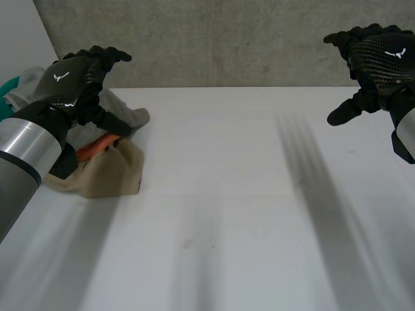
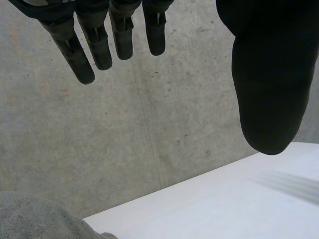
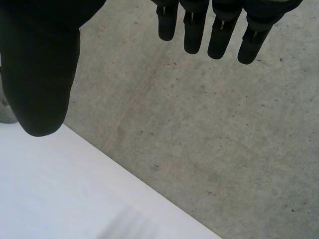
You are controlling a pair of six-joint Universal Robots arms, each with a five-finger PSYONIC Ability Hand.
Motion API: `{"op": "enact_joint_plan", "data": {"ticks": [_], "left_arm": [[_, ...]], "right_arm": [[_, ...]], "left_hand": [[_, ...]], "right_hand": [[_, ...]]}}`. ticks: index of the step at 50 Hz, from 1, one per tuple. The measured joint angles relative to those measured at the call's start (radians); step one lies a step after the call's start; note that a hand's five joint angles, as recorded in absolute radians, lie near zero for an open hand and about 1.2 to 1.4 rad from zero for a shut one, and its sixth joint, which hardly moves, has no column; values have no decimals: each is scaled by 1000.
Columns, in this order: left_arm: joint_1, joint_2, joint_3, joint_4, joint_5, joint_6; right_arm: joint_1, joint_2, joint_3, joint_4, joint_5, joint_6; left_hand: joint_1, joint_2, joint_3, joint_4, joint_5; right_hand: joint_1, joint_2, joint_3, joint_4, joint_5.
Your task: Fold the laundry.
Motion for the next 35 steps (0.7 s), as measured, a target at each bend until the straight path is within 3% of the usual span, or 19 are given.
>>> {"op": "enact_joint_plan", "data": {"ticks": [15,21,27,31,35], "left_arm": [[1,-5,14,0,-1,5],[15,-57,77,12,-13,78],[53,-243,220,39,-85,319],[125,-454,369,79,-138,567],[186,-612,477,110,-152,720]], "right_arm": [[0,1,3,0,1,-2],[1,7,6,0,0,-4],[2,29,10,2,2,-7],[3,38,15,3,1,-11],[3,40,21,3,0,-13]], "left_hand": [[-60,-70,-63,-74,-52],[-60,-70,-63,-74,-52],[-60,-70,-63,-74,-52],[-60,-70,-63,-74,-52],[-42,-50,-43,-52,-35]], "right_hand": [[-11,-53,-61,-57,-57],[-11,-53,-61,-57,-57],[-11,-53,-61,-57,-57],[-11,-53,-61,-57,-57],[-11,-53,-61,-57,-57]]}}
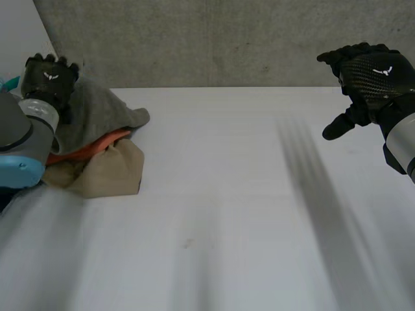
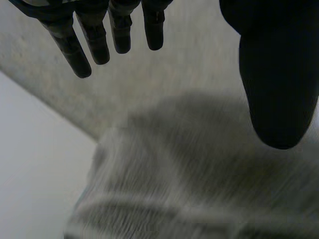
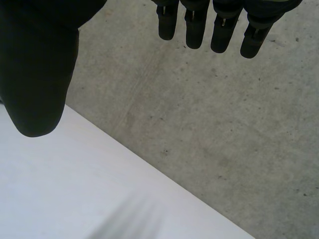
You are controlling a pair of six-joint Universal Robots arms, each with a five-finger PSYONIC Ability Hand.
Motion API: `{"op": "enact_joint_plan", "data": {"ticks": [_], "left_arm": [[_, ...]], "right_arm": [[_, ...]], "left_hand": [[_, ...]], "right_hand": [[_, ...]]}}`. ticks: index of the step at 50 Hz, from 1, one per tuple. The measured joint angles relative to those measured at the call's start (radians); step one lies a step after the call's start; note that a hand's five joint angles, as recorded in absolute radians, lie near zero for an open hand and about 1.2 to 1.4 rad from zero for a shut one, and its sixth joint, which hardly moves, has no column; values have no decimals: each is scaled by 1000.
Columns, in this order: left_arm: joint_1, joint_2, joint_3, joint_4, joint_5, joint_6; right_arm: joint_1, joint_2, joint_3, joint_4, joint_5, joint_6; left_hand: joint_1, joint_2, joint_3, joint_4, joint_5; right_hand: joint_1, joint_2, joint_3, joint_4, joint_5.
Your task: Fold the laundry.
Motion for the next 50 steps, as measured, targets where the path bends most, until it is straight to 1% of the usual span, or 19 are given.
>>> {"op": "enact_joint_plan", "data": {"ticks": [1,3,4,6,7,9,16,21,28,32,33,36,38,39,40,41,43,46,50], "left_arm": [[9,-23,17,4,0,18],[30,-86,63,16,2,58],[37,-107,79,22,3,66],[45,-134,101,34,6,71],[48,-141,107,39,8,70],[50,-152,117,55,10,58],[26,-106,92,83,4,-9],[-44,49,22,86,6,-135],[-221,252,-82,67,25,-314],[-323,269,-118,49,43,-343],[-386,261,-134,39,53,-349],[-480,227,-148,28,70,-352],[-536,198,-154,25,83,-352],[-571,177,-156,24,92,-350],[-591,163,-156,24,97,-349],[-613,146,-155,24,103,-347],[-634,127,-153,25,106,-345],[-641,117,-151,23,102,-341],[-608,146,-163,13,86,-340]], "right_arm": [[0,0,0,0,0,0],[0,0,5,0,0,-1],[0,0,6,0,0,-1],[0,1,9,-1,0,-2],[0,2,10,-1,0,-2],[0,4,11,-2,0,-2],[0,9,2,-3,2,-3],[-4,4,-7,-5,2,-3],[-12,-2,-19,-5,1,-4],[-14,-3,-21,-5,1,-4],[-14,-3,-21,-4,0,-4],[-15,-3,-22,-5,-2,-4],[-15,-3,-22,-5,-3,-4],[-15,-2,-23,-5,-4,-5],[-15,-1,-24,-5,-4,-5],[-15,0,-24,-6,-5,-5],[-15,4,-25,-6,-7,-5],[-14,13,-26,-6,-9,-9],[-12,37,-30,-2,-13,-29]], "left_hand": [[0,0,0,0,0],[282,263,239,248,235],[282,263,239,248,235],[687,669,663,674,639],[687,669,663,674,639],[857,923,919,934,884],[857,947,958,970,896],[857,950,959,971,896],[872,964,960,971,896],[873,965,965,974,896],[878,967,965,975,896],[886,968,965,975,896],[884,965,962,972,899],[673,709,710,734,707],[673,709,710,734,707],[311,378,405,402,380],[38,111,119,112,94],[-39,-15,-12,-15,-18],[-39,-25,-20,-23,-19]], "right_hand": [[0,0,0,0,0],[0,0,0,0,0],[0,0,0,0,0],[0,0,0,0,0],[0,0,0,0,0],[0,0,0,0,0],[0,0,0,0,0],[0,0,0,0,0],[0,0,0,0,0],[0,0,0,0,0],[0,0,0,0,0],[0,0,0,0,0],[0,0,0,0,0],[0,0,0,0,0],[0,0,0,0,0],[0,0,0,0,0],[0,0,0,0,0],[0,0,0,0,0],[0,0,0,0,0]]}}
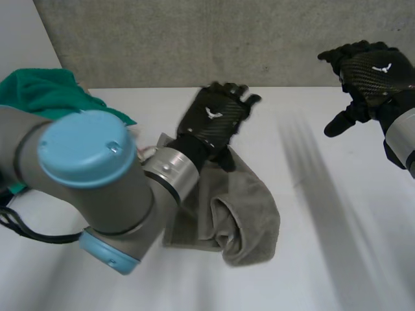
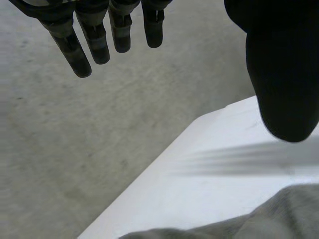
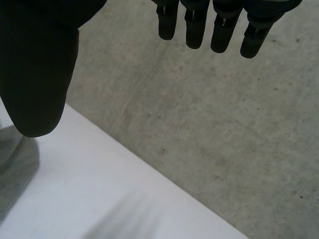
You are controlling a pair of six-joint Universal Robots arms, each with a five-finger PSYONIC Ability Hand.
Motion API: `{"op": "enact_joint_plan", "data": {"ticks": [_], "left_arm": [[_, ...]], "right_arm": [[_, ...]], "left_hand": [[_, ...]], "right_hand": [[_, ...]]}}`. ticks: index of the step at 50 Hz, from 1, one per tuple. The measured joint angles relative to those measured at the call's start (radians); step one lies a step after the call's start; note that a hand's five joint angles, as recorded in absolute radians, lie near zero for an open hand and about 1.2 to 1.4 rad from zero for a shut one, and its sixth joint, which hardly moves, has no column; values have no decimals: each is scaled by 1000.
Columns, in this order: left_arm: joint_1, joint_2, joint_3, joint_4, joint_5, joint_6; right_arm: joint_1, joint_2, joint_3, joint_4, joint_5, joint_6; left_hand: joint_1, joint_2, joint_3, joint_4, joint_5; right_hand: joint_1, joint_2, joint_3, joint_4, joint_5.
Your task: Fold the laundry.
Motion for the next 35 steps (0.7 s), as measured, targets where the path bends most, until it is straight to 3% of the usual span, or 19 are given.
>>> {"op": "enact_joint_plan", "data": {"ticks": [9,16,20,24,31,35], "left_arm": [[194,219,-153,-55,-26,-9],[261,327,-336,-79,-54,-10],[261,336,-412,-79,-61,-14],[245,325,-451,-67,-49,-17],[148,232,-438,-16,22,-17],[74,172,-399,1,47,-12]], "right_arm": [[9,61,-25,71,-32,-168],[16,68,-14,181,-165,-382],[35,79,-2,221,-208,-436],[63,107,10,236,-191,-437],[88,137,53,214,-14,-261],[86,140,113,189,42,-137]], "left_hand": [[0,0,0,0,0],[0,0,0,0,0],[0,0,0,0,0],[4,2,1,2,0],[64,52,43,55,32],[70,60,50,63,45]], "right_hand": [[0,0,0,0,0],[0,0,0,0,0],[0,0,0,0,0],[0,0,0,0,0],[0,0,0,0,0],[0,0,0,0,0]]}}
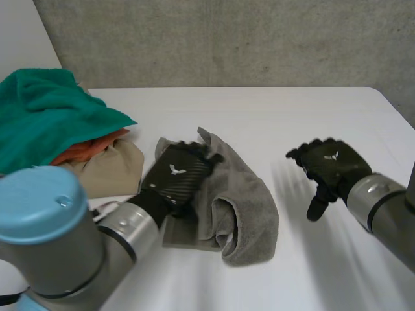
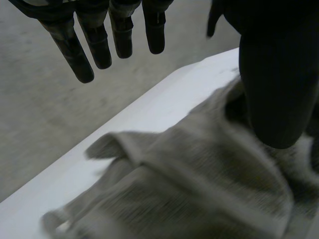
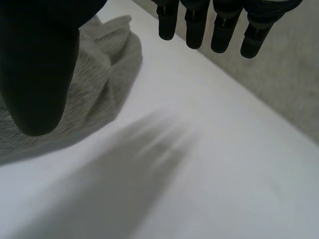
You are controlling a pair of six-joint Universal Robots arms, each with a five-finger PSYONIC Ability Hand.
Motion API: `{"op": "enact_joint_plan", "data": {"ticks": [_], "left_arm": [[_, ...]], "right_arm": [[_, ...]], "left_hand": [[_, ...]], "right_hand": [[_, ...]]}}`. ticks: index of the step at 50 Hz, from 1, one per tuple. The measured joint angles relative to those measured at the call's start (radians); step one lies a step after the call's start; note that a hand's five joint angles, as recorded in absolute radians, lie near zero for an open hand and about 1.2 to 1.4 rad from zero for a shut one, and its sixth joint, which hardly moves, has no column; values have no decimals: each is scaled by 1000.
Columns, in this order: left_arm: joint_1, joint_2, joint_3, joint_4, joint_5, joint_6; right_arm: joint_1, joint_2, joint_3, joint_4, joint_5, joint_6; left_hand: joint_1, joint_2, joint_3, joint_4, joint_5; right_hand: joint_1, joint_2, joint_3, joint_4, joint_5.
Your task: Fold the laundry.
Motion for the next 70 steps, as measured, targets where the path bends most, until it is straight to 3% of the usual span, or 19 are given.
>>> {"op": "enact_joint_plan", "data": {"ticks": [9,20,30,33,34,36,37,39,46,54,58,65,68,70], "left_arm": [[-109,-138,127,6,0,20],[-125,-280,251,0,-8,123],[-126,-217,268,3,-94,161],[-127,-168,263,3,-119,160],[-128,-146,261,3,-127,160],[-131,-105,256,2,-137,158],[-132,-85,254,1,-141,158],[-133,-45,248,0,-145,157],[-135,141,229,5,-145,152],[-128,305,239,46,-149,152],[-125,326,237,61,-163,154],[-80,303,206,63,-240,161],[-40,280,185,61,-259,163],[-4,260,167,59,-265,163]], "right_arm": [[-4,-1,180,-106,-60,115],[12,78,225,-249,-79,200],[68,209,131,-306,-71,279],[86,237,99,-310,-70,320],[94,249,82,-311,-69,342],[102,258,61,-313,-64,369],[105,261,50,-313,-59,382],[106,249,34,-314,-40,392],[64,67,-32,-325,56,340],[-13,-87,-215,-310,43,164],[31,-70,-304,-296,25,138],[177,146,-442,-265,-6,127],[211,212,-465,-231,-1,127],[226,246,-467,-193,21,133]], "left_hand": [[153,151,153,142,145],[851,840,840,832,823],[883,931,929,930,890],[883,931,929,930,889],[883,931,929,930,890],[883,931,929,930,890],[883,931,929,930,890],[883,931,930,930,890],[883,933,933,931,890],[883,933,933,934,896],[883,933,933,934,896],[883,934,933,934,896],[883,934,933,934,896],[883,934,934,934,895]], "right_hand": [[0,0,0,0,0],[0,0,0,0,0],[6,7,8,7,2],[260,272,268,266,266],[517,527,513,508,502],[817,841,804,801,790],[857,943,928,927,902],[857,961,961,963,924],[857,963,978,983,935],[893,963,978,986,966],[893,963,978,986,966],[893,960,961,962,961],[503,556,584,586,581],[118,155,173,174,166]]}}
